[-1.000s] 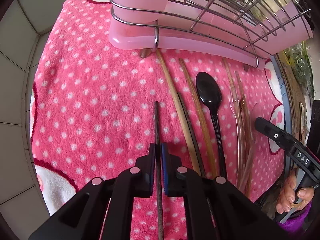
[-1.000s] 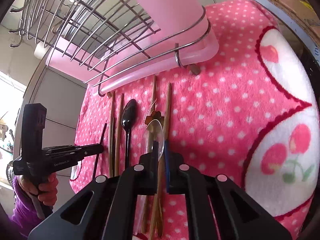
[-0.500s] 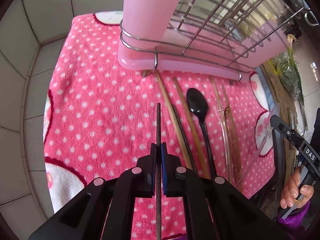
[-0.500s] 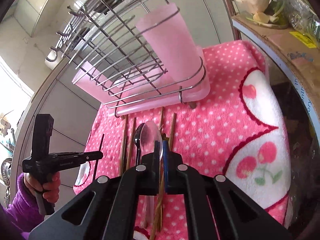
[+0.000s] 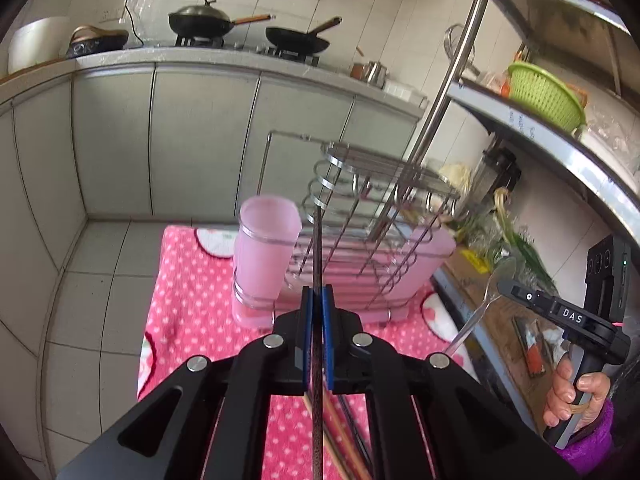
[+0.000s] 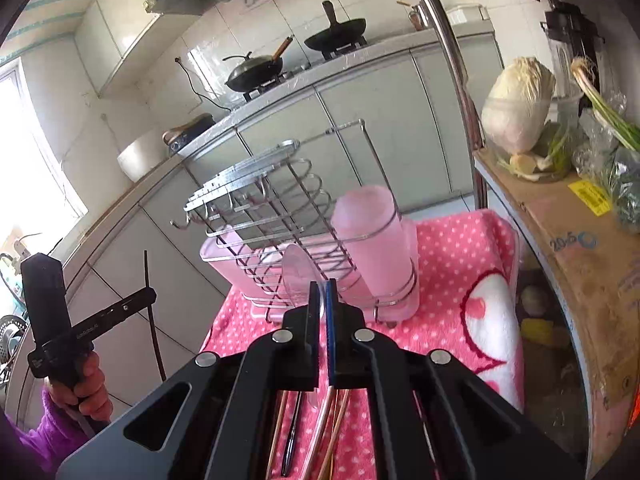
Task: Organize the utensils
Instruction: 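Lift the dark chopstick with the left tool while the right tool lifts the clear utensil, then drop the dark chopstick into the pink cup with the left tool while the right tool drops its utensil, then grasp a wooden chopstick with the left tool while the right tool grasps another wooden chopstick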
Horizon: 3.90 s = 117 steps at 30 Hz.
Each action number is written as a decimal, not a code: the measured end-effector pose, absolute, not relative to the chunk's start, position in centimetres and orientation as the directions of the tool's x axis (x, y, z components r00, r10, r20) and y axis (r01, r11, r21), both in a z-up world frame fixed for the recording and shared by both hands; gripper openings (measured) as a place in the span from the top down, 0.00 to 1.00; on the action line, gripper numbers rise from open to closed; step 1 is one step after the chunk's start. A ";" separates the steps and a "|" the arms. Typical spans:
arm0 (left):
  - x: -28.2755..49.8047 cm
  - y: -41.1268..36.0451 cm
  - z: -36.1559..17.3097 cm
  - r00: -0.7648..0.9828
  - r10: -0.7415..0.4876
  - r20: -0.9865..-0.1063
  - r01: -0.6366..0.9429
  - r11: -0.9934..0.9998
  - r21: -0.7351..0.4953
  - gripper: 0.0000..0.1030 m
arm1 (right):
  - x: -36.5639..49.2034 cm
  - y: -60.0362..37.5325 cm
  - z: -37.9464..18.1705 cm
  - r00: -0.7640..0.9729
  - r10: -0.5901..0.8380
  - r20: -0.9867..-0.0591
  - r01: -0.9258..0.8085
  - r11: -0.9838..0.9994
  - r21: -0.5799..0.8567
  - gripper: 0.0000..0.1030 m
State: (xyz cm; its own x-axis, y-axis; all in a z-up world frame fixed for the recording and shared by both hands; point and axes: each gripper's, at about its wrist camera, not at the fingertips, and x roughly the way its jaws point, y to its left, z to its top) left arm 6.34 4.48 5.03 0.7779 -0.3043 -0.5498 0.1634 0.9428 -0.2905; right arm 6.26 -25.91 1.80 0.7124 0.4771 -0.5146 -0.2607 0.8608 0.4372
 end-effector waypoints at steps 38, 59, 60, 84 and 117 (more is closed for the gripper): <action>17.5 6.6 2.9 0.949 -0.109 -0.296 0.022 0.958 -0.285 0.96 | 16.4 -24.6 3.2 0.798 0.266 -0.541 -0.158 0.958 0.239 0.97; 18.2 6.5 1.8 0.857 -0.175 -0.485 0.035 0.958 -0.284 0.63 | 17.7 -26.0 1.3 0.721 0.296 -0.627 -0.087 0.936 0.342 0.66; 18.2 6.6 2.0 0.858 -0.170 -0.484 0.031 0.959 -0.282 0.62 | 17.6 -26.0 1.5 0.724 0.294 -0.624 -0.088 0.936 0.340 0.66; 13.5 8.1 4.0 0.865 -0.157 -0.476 -0.002 0.949 -0.315 0.61 | 12.9 -26.8 2.6 0.748 0.325 -0.578 -0.117 0.923 0.367 0.66; 12.2 2.6 -8.2 0.453 -0.277 -0.847 -0.049 0.941 -0.334 0.82 | 8.2 -23.9 -8.5 0.469 0.496 -0.730 -0.096 0.851 0.516 0.66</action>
